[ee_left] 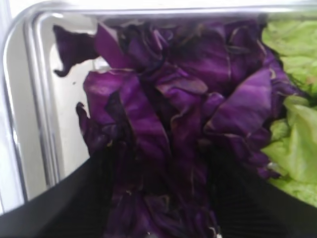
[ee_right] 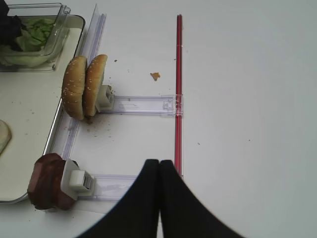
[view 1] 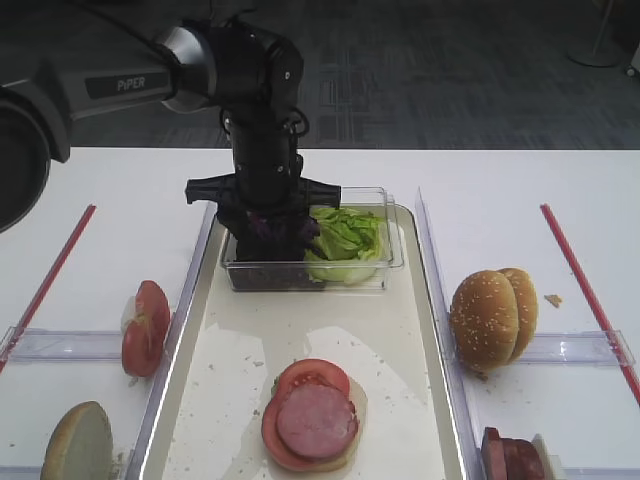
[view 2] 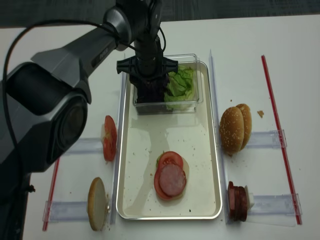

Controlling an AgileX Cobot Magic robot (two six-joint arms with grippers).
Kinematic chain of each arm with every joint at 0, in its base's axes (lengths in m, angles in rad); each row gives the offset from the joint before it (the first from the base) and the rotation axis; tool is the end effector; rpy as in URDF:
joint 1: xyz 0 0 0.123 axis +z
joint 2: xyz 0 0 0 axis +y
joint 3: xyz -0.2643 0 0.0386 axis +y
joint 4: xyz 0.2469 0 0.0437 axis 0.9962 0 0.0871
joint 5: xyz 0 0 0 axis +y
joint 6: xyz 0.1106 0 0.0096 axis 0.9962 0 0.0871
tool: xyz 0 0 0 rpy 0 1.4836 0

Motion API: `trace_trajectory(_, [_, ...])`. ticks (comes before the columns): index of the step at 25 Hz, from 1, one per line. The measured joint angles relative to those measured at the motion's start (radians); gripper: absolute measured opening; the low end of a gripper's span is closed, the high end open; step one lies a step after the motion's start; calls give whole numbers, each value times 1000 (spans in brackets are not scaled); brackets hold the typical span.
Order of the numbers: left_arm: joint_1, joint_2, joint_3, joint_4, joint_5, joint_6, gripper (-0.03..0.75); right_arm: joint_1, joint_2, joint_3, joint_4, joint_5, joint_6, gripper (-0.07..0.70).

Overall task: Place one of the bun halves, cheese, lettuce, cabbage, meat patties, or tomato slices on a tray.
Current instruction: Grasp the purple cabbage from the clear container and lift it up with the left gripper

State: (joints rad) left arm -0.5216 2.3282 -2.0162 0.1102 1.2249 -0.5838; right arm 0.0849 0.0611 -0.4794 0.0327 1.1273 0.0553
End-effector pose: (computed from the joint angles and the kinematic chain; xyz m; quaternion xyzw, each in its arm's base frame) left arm 0.4145 -0.2250 0.1447 -0.0155 0.9967 0.0133 0.0792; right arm 0.0362 0.0064 0.2532 -0.0137 0.8893 0.0483 0.4546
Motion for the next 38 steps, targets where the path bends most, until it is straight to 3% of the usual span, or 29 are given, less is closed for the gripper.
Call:
trace_trajectory(20, [0, 5, 0, -2, -6, 2, 186, 0, 0, 0, 0, 0, -2, 364])
trace_trajectory(29, [0, 18, -2, -10, -8, 8, 167, 0, 0, 0, 0, 0, -2, 364])
trace_trajectory(38, [0, 22, -2, -12, -10, 13, 73, 0, 0, 0, 0, 0, -2, 364])
